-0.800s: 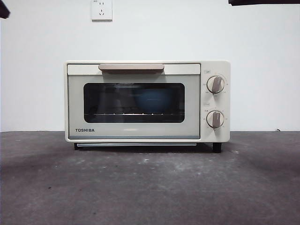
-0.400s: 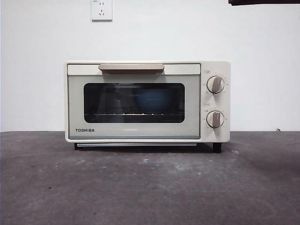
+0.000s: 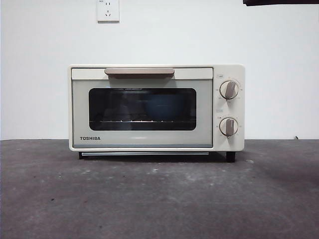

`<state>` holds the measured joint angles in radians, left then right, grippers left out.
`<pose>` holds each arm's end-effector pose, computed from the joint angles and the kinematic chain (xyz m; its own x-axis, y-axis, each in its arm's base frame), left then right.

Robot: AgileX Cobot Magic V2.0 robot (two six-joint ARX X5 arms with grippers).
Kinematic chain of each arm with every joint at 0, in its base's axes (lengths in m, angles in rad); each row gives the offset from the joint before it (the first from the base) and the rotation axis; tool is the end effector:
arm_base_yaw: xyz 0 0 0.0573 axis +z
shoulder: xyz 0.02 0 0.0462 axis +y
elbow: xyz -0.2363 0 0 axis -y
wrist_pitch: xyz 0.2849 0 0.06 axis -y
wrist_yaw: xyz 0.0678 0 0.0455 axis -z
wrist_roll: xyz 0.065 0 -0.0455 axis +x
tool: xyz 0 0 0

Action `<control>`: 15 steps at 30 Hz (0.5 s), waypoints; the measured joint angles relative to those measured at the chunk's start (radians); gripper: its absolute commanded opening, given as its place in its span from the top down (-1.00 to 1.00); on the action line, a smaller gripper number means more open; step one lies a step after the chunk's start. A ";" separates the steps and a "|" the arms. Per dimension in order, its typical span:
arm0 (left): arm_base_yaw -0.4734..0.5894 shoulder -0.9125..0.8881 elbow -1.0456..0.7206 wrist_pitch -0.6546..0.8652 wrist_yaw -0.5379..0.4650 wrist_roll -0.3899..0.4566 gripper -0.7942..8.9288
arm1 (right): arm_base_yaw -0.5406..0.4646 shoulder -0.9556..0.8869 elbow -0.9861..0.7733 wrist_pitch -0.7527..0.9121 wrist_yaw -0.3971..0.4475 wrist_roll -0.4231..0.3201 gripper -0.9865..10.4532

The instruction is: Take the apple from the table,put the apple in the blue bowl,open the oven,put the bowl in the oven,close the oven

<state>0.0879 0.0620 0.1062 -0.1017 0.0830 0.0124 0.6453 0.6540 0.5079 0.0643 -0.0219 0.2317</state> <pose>0.1982 0.0121 0.1831 0.9983 0.0048 -0.0573 -0.0043 1.0000 0.0076 0.2032 0.1547 0.2543 0.7829 0.6168 -0.0817 -0.5872 0.7759 0.2306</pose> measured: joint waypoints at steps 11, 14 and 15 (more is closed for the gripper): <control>0.000 -0.058 -0.075 -0.047 0.000 -0.003 0.82 | 0.000 0.000 0.000 0.000 0.000 0.000 0.82; 0.000 -0.056 -0.076 -0.074 -0.001 -0.005 0.82 | 0.000 0.000 0.000 0.000 0.000 0.000 0.82; 0.000 -0.057 -0.076 -0.074 0.000 -0.008 0.82 | 0.000 0.000 0.000 0.000 0.000 0.000 0.82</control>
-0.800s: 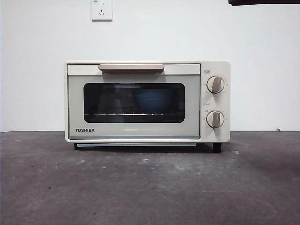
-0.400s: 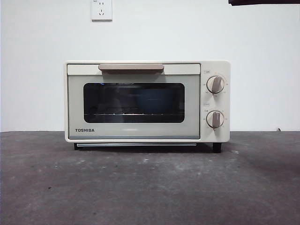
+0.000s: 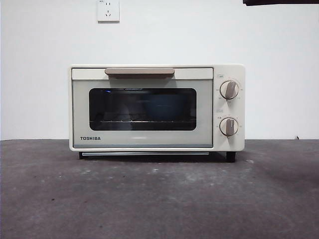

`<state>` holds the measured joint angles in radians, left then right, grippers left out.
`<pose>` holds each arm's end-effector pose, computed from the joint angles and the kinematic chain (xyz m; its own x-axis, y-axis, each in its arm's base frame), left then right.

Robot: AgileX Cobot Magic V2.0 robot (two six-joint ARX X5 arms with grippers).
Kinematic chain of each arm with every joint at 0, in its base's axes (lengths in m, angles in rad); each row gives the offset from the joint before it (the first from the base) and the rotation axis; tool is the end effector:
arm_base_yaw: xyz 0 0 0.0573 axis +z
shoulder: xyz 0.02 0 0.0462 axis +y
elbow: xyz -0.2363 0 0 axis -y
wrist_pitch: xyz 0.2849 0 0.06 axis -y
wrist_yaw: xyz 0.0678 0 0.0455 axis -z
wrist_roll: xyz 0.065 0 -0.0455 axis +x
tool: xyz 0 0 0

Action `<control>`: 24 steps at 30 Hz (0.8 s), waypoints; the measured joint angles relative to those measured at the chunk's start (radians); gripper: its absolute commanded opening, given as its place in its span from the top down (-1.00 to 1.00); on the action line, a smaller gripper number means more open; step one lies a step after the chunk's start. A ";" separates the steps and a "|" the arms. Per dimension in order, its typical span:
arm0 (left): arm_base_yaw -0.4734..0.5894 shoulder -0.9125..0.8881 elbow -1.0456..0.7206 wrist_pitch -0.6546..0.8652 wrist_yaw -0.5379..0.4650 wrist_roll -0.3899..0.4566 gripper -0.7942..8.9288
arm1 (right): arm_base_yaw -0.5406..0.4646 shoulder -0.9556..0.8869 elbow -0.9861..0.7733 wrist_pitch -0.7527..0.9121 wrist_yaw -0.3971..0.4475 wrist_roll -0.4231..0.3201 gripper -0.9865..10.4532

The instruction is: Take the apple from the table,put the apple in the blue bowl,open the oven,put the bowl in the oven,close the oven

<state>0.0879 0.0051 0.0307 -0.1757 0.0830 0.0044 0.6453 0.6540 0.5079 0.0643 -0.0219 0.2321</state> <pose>0.1978 0.0120 0.1522 0.9888 0.0039 -0.1490 -0.0052 1.0000 -0.0080 0.2032 0.1547 0.2543 0.7829 0.6168 -0.0817 -0.5871 0.7758 0.2310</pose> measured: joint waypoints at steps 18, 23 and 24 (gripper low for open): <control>0.000 0.000 0.000 0.000 0.000 -0.041 0.82 | 0.000 0.000 0.000 0.000 0.000 0.000 0.82; 0.000 0.000 0.000 0.000 0.000 -0.041 0.82 | 0.000 0.000 0.000 0.000 0.000 0.000 0.82; 0.000 0.000 0.000 0.000 0.000 -0.041 0.82 | 0.000 0.000 0.000 0.000 0.000 0.000 0.82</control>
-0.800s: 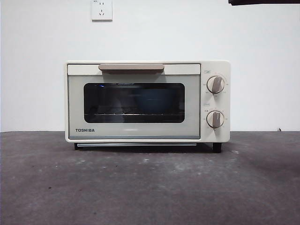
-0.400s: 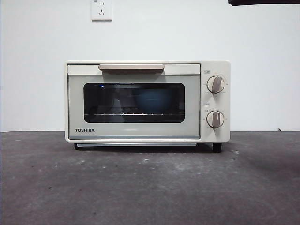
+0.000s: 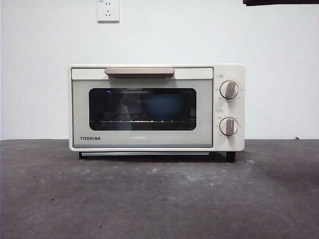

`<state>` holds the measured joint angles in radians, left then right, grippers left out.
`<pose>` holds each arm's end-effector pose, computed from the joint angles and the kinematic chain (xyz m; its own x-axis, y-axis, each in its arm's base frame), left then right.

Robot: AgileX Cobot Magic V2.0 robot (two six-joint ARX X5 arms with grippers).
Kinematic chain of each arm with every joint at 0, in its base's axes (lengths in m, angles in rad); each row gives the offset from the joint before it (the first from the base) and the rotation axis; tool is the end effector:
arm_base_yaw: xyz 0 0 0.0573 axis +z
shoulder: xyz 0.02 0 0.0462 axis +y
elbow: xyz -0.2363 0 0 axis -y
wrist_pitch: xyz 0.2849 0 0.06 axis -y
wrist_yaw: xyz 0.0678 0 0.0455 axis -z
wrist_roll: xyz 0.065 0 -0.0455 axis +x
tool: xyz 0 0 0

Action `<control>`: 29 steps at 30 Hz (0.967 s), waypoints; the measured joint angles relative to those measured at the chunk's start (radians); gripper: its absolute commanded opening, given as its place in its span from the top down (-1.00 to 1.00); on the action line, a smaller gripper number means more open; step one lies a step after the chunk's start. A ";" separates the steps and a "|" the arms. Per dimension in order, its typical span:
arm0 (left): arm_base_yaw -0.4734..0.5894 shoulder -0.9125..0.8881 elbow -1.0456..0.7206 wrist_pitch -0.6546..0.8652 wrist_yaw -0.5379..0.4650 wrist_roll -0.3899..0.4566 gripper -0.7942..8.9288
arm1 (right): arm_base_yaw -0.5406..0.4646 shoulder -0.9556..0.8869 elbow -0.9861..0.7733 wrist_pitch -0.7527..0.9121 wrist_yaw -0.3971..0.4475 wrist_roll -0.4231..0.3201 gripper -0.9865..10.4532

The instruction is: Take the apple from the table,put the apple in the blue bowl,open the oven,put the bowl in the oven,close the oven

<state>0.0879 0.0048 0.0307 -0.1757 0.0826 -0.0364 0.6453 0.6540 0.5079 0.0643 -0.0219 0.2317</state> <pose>0.1978 0.0120 0.1522 0.9889 0.0043 -0.1487 -0.0116 0.9988 -0.0483 0.2032 0.1547 0.2543 0.7829 0.6168 -0.0817 -0.5872 0.7759 0.2306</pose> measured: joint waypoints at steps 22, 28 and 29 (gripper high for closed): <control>0.000 0.000 0.000 0.000 0.000 -0.001 0.82 | -0.572 -0.379 -0.220 0.025 -0.030 -0.142 0.82; 0.000 0.000 0.000 0.000 0.000 -0.001 0.82 | -0.623 -0.518 -0.428 0.105 -0.029 -0.153 0.82; 0.000 0.000 0.000 0.000 0.000 -0.001 0.82 | -0.624 -0.534 -0.447 0.106 -0.030 -0.153 0.82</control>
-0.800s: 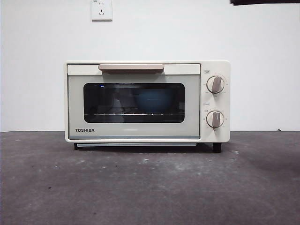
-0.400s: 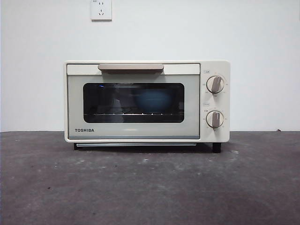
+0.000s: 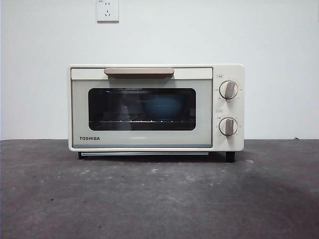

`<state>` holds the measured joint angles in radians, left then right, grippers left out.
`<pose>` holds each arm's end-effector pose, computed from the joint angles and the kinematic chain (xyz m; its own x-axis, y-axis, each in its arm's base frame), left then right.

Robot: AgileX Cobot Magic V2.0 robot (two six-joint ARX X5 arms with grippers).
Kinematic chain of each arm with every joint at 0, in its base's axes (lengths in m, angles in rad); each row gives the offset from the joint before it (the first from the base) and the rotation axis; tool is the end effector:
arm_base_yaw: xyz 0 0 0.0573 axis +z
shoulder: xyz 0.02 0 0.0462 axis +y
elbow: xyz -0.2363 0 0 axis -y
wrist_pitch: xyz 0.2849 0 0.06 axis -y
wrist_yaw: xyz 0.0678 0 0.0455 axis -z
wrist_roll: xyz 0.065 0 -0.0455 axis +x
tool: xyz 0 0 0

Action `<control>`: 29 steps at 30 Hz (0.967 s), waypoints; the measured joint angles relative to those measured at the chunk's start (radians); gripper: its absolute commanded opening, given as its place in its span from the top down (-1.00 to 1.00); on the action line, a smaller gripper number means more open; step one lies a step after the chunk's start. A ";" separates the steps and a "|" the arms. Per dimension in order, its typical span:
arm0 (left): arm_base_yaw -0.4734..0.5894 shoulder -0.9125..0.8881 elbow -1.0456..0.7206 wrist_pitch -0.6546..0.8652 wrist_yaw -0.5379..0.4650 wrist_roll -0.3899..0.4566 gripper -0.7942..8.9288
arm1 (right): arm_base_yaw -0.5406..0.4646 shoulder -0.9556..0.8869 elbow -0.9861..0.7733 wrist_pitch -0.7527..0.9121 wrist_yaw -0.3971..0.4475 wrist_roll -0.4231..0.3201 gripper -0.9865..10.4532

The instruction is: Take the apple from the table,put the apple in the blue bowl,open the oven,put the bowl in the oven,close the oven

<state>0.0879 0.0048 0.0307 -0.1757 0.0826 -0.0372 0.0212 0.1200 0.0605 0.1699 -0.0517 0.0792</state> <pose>0.1978 0.0120 0.1522 0.9889 0.0043 -0.1487 -0.0117 0.9987 -0.0491 0.2052 0.0077 0.1894 0.9913 0.0727 0.1100 -0.0810 0.9940 0.0730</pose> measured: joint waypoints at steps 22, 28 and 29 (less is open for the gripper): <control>0.000 0.000 0.000 0.000 0.000 -0.002 0.82 | 0.000 -0.115 -0.044 -0.338 0.000 0.026 0.82; 0.000 0.000 0.000 0.000 0.000 -0.002 0.82 | 0.000 -0.115 -0.044 -0.336 0.000 0.031 0.82; 0.000 0.000 0.000 0.000 0.000 -0.002 0.82 | 0.000 -0.115 -0.044 -0.337 0.000 0.031 0.82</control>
<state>0.0879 0.0048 0.0307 -0.1761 0.0830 -0.0395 0.0212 0.0051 0.0162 -0.1669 -0.0517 0.1104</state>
